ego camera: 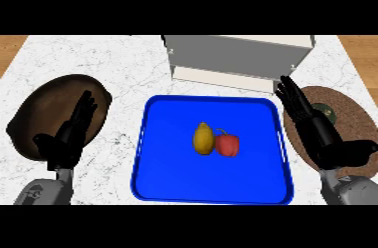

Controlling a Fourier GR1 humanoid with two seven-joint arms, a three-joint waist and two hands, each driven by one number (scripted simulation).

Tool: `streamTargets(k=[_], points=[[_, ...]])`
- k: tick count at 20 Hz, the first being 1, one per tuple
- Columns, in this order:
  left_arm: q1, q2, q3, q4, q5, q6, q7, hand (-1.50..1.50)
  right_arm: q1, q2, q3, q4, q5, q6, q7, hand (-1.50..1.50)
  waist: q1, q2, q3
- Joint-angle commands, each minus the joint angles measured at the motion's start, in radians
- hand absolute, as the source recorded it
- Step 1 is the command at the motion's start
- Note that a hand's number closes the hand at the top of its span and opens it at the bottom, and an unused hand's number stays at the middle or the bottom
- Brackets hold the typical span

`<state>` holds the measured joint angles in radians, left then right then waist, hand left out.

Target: Pick the bell pepper from the tray and place it in the tiered shelf

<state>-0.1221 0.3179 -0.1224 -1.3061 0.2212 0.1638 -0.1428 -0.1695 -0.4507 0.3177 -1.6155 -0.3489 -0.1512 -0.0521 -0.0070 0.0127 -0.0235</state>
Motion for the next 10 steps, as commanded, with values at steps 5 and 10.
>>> streamTargets(k=[5, 10], points=[[-0.025, -0.003, 0.022, -0.149, -0.043, 0.116, 0.075, 0.0, -0.253, 0.103, 0.205, 0.064, 0.258, -0.064, 0.126, 1.5, 0.056, -0.017, 0.023], [-0.009, -0.019, 0.005, -0.273, -0.064, 0.171, 0.206, 0.0, -0.236, 0.247, 0.117, 0.176, 0.284, -0.219, 0.102, -1.5, 0.021, -0.014, 0.024]])
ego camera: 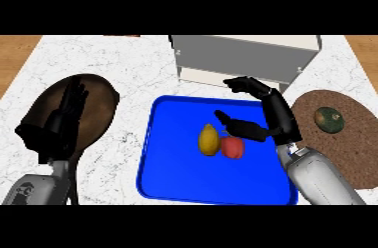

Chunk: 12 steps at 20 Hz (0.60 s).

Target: Pick the bell pepper from the tray and place it in the tiered shelf

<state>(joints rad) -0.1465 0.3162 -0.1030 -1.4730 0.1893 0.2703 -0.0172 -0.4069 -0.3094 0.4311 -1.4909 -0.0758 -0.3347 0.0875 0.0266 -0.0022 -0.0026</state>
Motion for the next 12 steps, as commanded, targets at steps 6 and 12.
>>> streamTargets(k=[6, 12], points=[[0.059, 0.041, 0.04, -0.204, 0.013, 0.007, 0.153, 0.0, -0.043, -0.045, 0.025, -0.146, -0.02, 0.215, 0.061, -1.5, -0.024, -0.004, 0.003], [0.032, 0.03, 0.033, -0.161, -0.024, 0.036, 0.143, 0.0, -0.155, -0.196, 0.202, -0.267, 0.108, 0.384, 0.377, -1.5, -0.037, -0.01, -0.001]])
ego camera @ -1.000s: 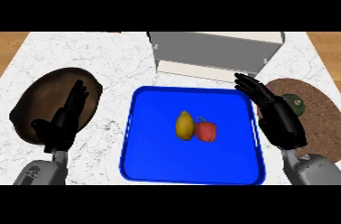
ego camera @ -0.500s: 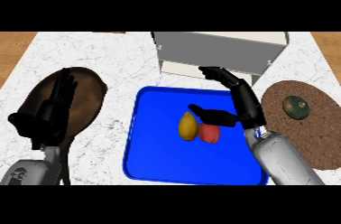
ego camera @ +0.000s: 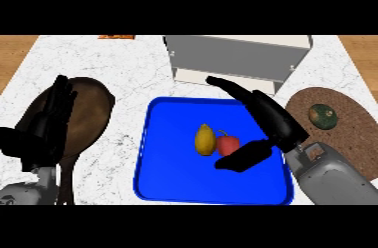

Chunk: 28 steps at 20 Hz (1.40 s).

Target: Pick the bell pepper from the tray and place it in the tiered shelf

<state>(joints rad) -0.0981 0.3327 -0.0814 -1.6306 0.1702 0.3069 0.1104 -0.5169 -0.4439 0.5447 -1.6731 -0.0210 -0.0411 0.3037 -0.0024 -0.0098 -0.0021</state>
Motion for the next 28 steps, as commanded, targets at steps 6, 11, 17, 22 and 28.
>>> streamTargets(k=[6, 11, 17, 22, 28], points=[[0.015, 0.006, -0.006, -0.009, -0.009, -0.018, -0.002, 0.0, -0.253, -0.103, 0.232, -0.105, 0.235, 0.241, 0.457, -1.5, 0.012, -0.002, -0.004], [0.007, -0.023, -0.018, 0.001, -0.025, 0.005, 0.003, 0.0, -0.365, 0.031, 0.337, -0.081, 0.308, 0.355, 0.763, -1.5, 0.011, 0.002, -0.002], [0.033, -0.039, -0.016, -0.036, -0.032, 0.009, 0.004, 0.0, -0.349, 0.221, 0.431, 0.06, 0.442, 0.351, 0.878, -1.5, 0.015, 0.007, 0.001], [0.004, 0.011, 0.04, -0.035, 0.0, -0.032, 0.039, 0.0, -0.326, 0.146, 0.465, 0.115, 0.516, 0.402, 0.848, -1.5, 0.006, 0.007, 0.001], [-0.003, -0.044, 0.007, -0.013, -0.031, -0.011, 0.007, 0.0, -0.321, 0.202, 0.447, 0.209, 0.546, 0.448, 0.909, -1.5, 0.004, 0.008, 0.001]])
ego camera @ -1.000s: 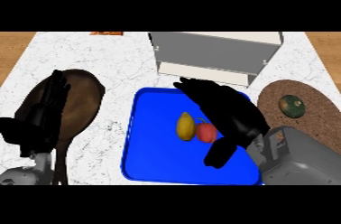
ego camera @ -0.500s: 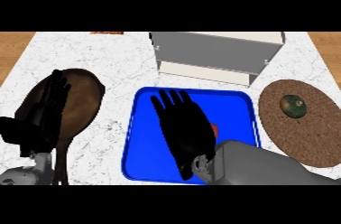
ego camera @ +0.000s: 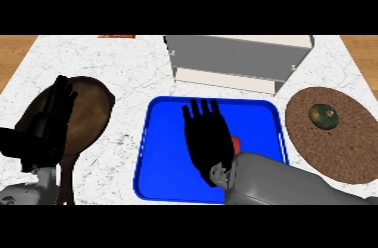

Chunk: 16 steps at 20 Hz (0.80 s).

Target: Pick the bell pepper from the tray and place it in the tiered shelf

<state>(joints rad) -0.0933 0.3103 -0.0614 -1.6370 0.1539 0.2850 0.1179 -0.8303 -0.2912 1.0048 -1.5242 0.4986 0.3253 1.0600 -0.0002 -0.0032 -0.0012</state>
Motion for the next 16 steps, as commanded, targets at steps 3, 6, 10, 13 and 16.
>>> streamTargets(k=[3, 6, 10, 13, 16], points=[[-0.041, -0.022, -0.017, 0.009, -0.042, 0.016, 0.041, 0.0, 0.092, 0.068, 0.013, 0.04, 0.122, 0.019, 0.109, -1.5, -0.002, 0.002, 0.001], [0.038, 0.009, 0.024, -0.061, -0.01, -0.029, 0.015, 0.0, 0.108, 0.064, -0.035, 0.066, 0.15, 0.051, 0.072, -1.5, 0.006, 0.001, 0.001], [-0.01, -0.042, 0.005, 0.004, -0.045, -0.016, 0.012, 0.0, 0.188, 0.024, -0.072, 0.043, 0.214, 0.059, -0.018, -1.5, -0.001, 0.003, 0.001], [-0.028, -0.028, 0.019, -0.041, -0.055, -0.014, 0.069, 0.0, 0.195, 0.025, -0.122, 0.036, 0.236, 0.116, -0.034, -1.5, 0.0, 0.002, 0.001], [0.02, -0.036, 0.025, -0.075, -0.046, -0.042, 0.056, 0.0, 0.214, 0.059, -0.162, 0.097, 0.293, 0.088, -0.092, -1.5, 0.005, 0.002, 0.001]])
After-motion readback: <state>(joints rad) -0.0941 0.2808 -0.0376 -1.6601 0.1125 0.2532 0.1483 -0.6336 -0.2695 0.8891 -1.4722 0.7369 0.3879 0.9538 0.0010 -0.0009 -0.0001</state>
